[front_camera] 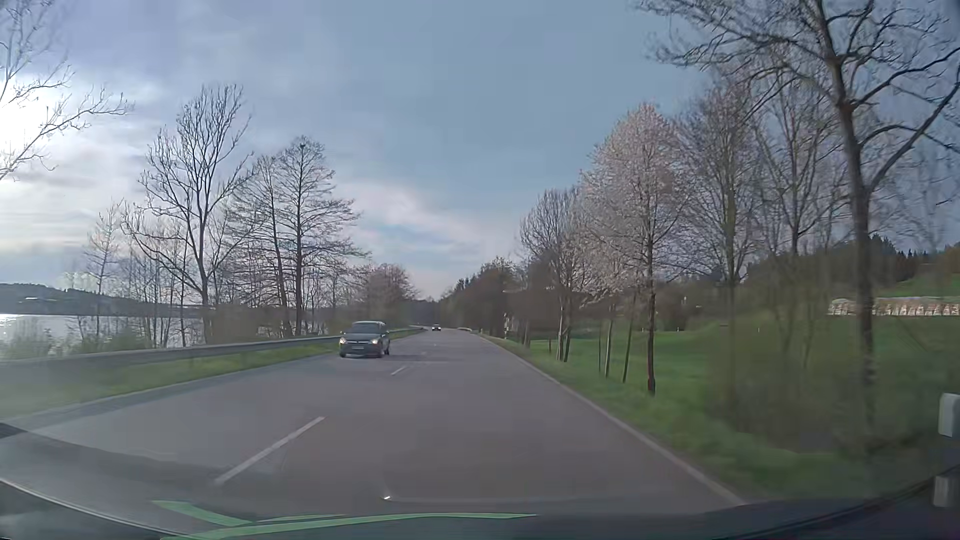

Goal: Follow the waypoints while adhering to traffic rules and regulations

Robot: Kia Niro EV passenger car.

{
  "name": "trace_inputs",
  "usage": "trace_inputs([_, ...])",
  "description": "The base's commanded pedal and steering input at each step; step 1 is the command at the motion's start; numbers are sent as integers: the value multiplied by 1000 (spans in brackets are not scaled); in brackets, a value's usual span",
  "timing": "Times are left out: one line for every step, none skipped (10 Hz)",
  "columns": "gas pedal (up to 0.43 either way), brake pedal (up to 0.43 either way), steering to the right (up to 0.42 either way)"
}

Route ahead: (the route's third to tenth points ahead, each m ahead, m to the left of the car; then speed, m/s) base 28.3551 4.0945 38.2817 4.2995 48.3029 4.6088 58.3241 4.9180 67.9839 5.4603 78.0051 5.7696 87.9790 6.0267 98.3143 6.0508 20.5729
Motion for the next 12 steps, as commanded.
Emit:
trace_inputs([240, 0, -3])
trace_inputs([240, 0, -2])
trace_inputs([240, 0, -2])
trace_inputs([240, 0, -3])
trace_inputs([240, 0, -3])
trace_inputs([240, 0, -2])
trace_inputs([240, 0, -2])
trace_inputs([240, 0, -3])
trace_inputs([240, 0, -3])
trace_inputs([240, 0, -2])
trace_inputs([240, 0, -2])
trace_inputs([240, 0, -1])
